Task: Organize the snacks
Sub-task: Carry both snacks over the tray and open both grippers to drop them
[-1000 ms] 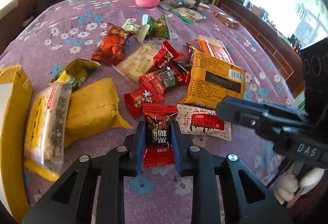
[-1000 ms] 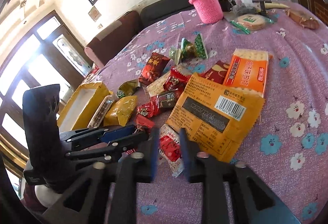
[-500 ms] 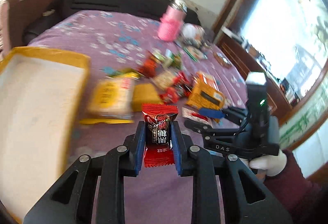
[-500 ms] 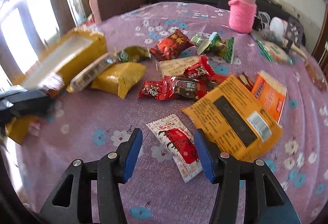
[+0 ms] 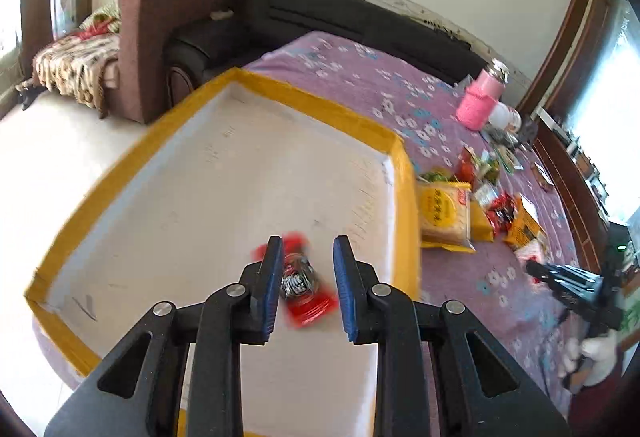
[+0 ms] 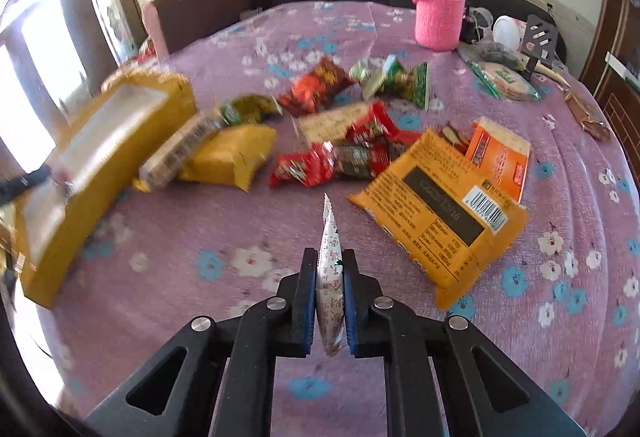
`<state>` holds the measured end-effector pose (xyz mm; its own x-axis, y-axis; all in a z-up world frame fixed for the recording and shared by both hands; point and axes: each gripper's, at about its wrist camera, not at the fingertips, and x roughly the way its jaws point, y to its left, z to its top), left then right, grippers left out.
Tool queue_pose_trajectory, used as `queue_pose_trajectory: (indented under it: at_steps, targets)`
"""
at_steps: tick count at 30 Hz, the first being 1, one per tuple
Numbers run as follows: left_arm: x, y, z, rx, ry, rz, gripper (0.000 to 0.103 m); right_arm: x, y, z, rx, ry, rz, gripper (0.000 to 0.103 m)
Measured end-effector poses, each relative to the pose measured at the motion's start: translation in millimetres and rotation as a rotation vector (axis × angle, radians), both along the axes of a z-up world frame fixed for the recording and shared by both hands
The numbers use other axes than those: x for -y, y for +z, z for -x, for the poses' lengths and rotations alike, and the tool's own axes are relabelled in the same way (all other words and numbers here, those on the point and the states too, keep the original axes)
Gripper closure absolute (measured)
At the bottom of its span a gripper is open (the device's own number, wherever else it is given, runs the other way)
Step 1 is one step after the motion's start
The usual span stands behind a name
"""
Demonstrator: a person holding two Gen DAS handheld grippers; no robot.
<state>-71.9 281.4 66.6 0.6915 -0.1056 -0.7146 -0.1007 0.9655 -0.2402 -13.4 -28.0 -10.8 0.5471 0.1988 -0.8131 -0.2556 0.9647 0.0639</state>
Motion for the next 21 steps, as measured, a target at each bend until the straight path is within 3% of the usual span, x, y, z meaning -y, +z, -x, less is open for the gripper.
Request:
queue_pose_trajectory:
  at_steps: [4, 9, 11, 13, 17, 21]
  targets:
    - [-18, -3, 4, 0.021, 0.088, -0.076, 0.071, -24, 31, 9, 0.015, 0.054, -0.067, 0.092]
    - [-34, -4, 25, 0.053, 0.119, 0.002, 0.071, -90, 54, 6, -0.059, 0.213, -0.262, 0.092]
    - [-37, -2, 35, 0.07, 0.126, 0.038, 0.067, -126, 54, -1, -0.107, 0.278, -0.325, 0.092]
    - [-41, 0, 45, 0.086, 0.137, 0.062, 0.057, -162, 51, -7, -0.136, 0.326, -0.345, 0.092]
    - [-51, 5, 54, 0.1, 0.142, 0.093, 0.056, -213, 42, -13, -0.154, 0.363, -0.339, 0.087]
    - [-56, 5, 58, 0.111, 0.135, 0.122, 0.049, -215, 39, -25, -0.187, 0.334, -0.405, 0.078]
